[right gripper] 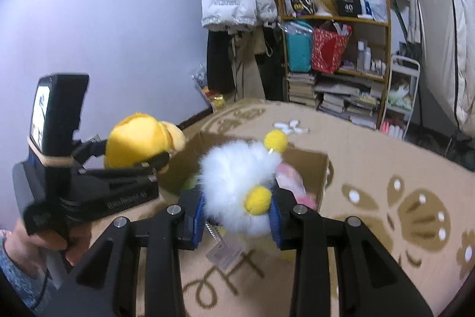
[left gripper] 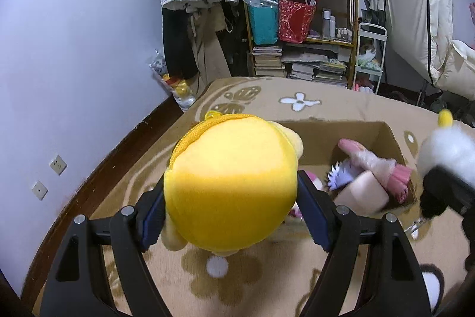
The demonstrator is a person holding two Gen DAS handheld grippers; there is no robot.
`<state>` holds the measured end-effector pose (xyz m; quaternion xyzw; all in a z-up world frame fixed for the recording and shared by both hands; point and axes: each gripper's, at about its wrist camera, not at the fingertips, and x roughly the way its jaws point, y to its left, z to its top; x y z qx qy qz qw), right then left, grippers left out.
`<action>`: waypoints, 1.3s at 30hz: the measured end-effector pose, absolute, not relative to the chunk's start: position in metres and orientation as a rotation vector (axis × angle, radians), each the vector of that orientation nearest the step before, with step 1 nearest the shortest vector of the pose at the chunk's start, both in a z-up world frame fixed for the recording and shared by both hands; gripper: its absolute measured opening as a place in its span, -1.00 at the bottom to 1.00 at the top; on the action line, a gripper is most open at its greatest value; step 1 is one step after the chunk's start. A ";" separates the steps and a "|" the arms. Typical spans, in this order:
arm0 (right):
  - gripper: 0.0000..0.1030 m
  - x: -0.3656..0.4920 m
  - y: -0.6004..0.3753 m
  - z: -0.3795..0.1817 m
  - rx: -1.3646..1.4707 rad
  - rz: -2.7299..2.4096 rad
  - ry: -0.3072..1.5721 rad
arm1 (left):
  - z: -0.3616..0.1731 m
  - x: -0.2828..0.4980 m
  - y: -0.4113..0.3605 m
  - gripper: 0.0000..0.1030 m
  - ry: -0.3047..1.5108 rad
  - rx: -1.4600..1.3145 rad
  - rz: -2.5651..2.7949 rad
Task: Organize soft objects
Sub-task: 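Lift both plushes up and carry them over the cardboard box, then open both tools to release the plushes into the box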
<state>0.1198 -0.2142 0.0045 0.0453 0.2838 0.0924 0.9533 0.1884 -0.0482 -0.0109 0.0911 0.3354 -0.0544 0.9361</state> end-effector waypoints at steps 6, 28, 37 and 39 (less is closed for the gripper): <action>-0.27 0.155 -0.212 0.016 0.095 0.197 0.548 | -0.002 0.205 -0.047 0.53 0.649 0.174 -0.105; 0.36 0.209 -0.214 -0.064 0.119 0.190 0.752 | -0.045 0.233 -0.048 0.74 0.753 0.133 -0.144; 0.86 0.203 -0.222 -0.061 0.146 0.171 0.747 | -0.044 0.227 -0.038 0.98 0.751 0.108 -0.096; 0.96 0.199 -0.225 -0.059 0.148 0.159 0.743 | -0.042 0.224 -0.035 0.99 0.750 0.108 -0.091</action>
